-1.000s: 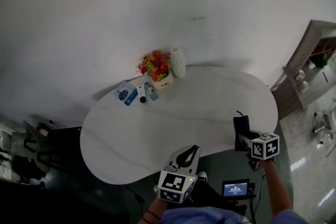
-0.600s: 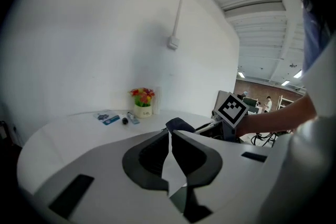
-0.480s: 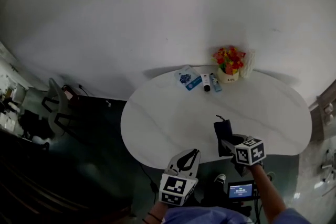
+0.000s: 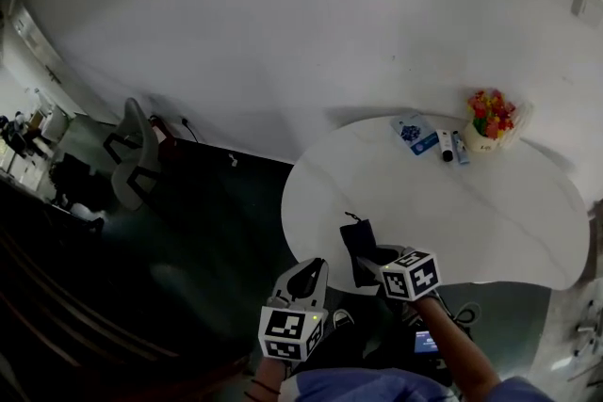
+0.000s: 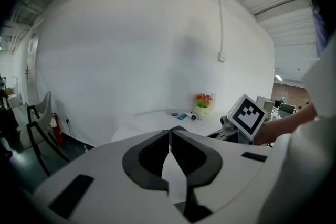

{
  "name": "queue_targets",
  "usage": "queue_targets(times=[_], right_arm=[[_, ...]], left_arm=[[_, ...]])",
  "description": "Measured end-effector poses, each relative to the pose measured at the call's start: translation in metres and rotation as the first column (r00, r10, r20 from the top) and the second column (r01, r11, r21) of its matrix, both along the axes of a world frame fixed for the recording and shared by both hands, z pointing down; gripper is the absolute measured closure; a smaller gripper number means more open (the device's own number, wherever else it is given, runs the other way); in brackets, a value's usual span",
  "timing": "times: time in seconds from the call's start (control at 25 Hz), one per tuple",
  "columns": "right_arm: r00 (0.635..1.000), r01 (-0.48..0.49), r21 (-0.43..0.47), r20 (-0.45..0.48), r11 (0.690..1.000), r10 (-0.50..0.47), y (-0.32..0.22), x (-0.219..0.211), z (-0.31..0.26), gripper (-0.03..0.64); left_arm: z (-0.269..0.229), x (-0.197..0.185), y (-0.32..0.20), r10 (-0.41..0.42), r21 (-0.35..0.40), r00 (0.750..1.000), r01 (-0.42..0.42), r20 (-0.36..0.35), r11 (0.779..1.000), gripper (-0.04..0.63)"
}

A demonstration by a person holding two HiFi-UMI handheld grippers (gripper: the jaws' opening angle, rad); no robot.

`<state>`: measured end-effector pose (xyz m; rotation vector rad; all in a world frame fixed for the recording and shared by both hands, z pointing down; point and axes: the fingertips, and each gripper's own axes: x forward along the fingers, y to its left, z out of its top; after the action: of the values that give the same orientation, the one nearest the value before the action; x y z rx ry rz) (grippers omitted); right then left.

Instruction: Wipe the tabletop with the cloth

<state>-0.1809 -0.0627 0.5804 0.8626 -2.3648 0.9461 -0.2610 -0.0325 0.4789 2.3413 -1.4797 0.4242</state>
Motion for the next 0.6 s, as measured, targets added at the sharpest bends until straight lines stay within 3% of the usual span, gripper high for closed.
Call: queue_targets(times=[0.16,0.32,0.6], right_arm=[[0.997,0.077,-0.026,0.010,0.997,-0.077,0.011,-0.074,0.011,0.517],[0.990,0.138,-0.053,-0.005,0.989,-0.139,0.023,-0.123,0.029,0.517],[0.982,0.143,-0.108,-0.104,0.984,-0.155,0.031,-0.139,0.072,0.517]], left_arm=[[0.000,-0.057,0.007,-0.096,0.004,0.995,0.096,-0.009,0.995,0.569],[0.006,-0.088,0.015,-0.158,-0.012,0.987,0.158,-0.021,0.987,0.569],[0.014,-0.098,0.027,-0.172,-0.032,0.984,0.170,-0.049,0.985,0.569]])
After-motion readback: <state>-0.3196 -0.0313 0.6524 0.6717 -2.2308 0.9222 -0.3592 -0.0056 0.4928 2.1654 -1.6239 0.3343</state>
